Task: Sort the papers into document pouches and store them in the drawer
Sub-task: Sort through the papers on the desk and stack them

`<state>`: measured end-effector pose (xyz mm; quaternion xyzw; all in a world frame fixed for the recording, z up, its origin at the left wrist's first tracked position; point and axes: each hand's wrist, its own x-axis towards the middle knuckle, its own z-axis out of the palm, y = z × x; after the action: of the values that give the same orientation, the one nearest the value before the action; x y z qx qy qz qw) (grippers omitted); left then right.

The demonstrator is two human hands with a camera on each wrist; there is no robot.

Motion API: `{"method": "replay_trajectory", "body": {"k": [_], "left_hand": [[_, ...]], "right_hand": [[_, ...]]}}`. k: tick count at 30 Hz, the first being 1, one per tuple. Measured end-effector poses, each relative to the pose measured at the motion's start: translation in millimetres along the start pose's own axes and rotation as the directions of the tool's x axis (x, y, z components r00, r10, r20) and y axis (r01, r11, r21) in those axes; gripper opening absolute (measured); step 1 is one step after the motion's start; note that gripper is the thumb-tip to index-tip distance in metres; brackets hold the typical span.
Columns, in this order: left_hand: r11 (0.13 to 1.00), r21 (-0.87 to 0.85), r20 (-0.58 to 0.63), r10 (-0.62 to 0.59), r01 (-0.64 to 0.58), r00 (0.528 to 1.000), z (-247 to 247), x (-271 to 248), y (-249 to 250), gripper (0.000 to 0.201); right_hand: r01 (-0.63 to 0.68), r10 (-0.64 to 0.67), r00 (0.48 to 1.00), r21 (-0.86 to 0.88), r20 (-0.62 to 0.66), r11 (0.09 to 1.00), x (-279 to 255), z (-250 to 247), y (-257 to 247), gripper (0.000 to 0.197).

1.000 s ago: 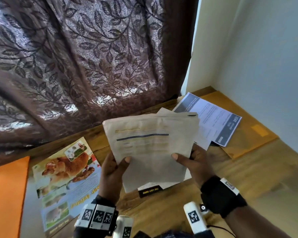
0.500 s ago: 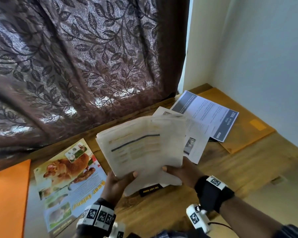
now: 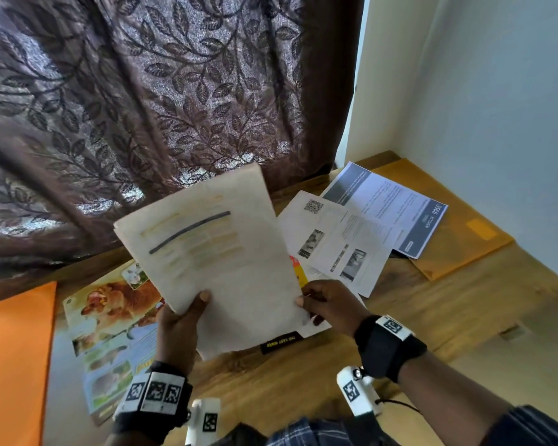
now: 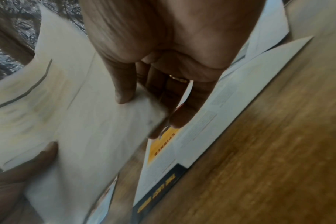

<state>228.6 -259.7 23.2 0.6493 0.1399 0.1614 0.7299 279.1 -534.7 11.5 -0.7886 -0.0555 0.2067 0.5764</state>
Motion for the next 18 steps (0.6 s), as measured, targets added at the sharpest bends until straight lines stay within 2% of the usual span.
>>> {"method": "replay_trajectory", "body": {"k": [2,3,6,8,11,13,15,18], "left_hand": [[1.000,0.000,-0.040,0.008,-0.008,0.999,-11,4,1,0.041],[1.000,-0.003,-0.050,0.013,-0.013,0.999,-16,5,1,0.042],[0.999,-0.014,-0.076,0.029,-0.031,0.997,-27,8,1,0.037],[0.999,-0.003,-0.096,0.045,-0.046,0.994,-33,10,0,0.037],[0.999,-0.011,-0.105,0.048,-0.050,0.993,-39,15,-6,0.035],[0.999,-0.018,-0.106,0.035,-0.038,0.994,-40,18,-11,0.033],[0.999,-0.022,-0.099,0.024,-0.026,0.995,-38,20,-15,0.020],[1.000,-0.002,-0.066,-0.004,0.004,0.998,-33,24,-17,0.017]], "right_hand": [[-0.040,0.042,0.994,0.026,-0.099,0.999,-2,-12,3,0.014],[-0.072,0.081,0.975,0.051,-0.205,0.996,-3,-20,5,0.013],[-0.200,0.169,0.825,0.001,-0.539,0.980,2,-57,24,0.012],[-0.322,0.178,0.749,-0.115,-0.639,0.940,4,-79,36,0.011],[-0.429,0.208,0.690,-0.160,-0.693,0.889,0,-95,43,0.027],[-0.449,0.222,0.701,-0.178,-0.677,0.875,-1,-99,41,0.035],[-0.482,0.260,0.734,-0.212,-0.627,0.850,4,-102,39,0.039],[-0.531,0.355,0.726,-0.152,-0.590,0.833,19,-107,38,0.043]]}}
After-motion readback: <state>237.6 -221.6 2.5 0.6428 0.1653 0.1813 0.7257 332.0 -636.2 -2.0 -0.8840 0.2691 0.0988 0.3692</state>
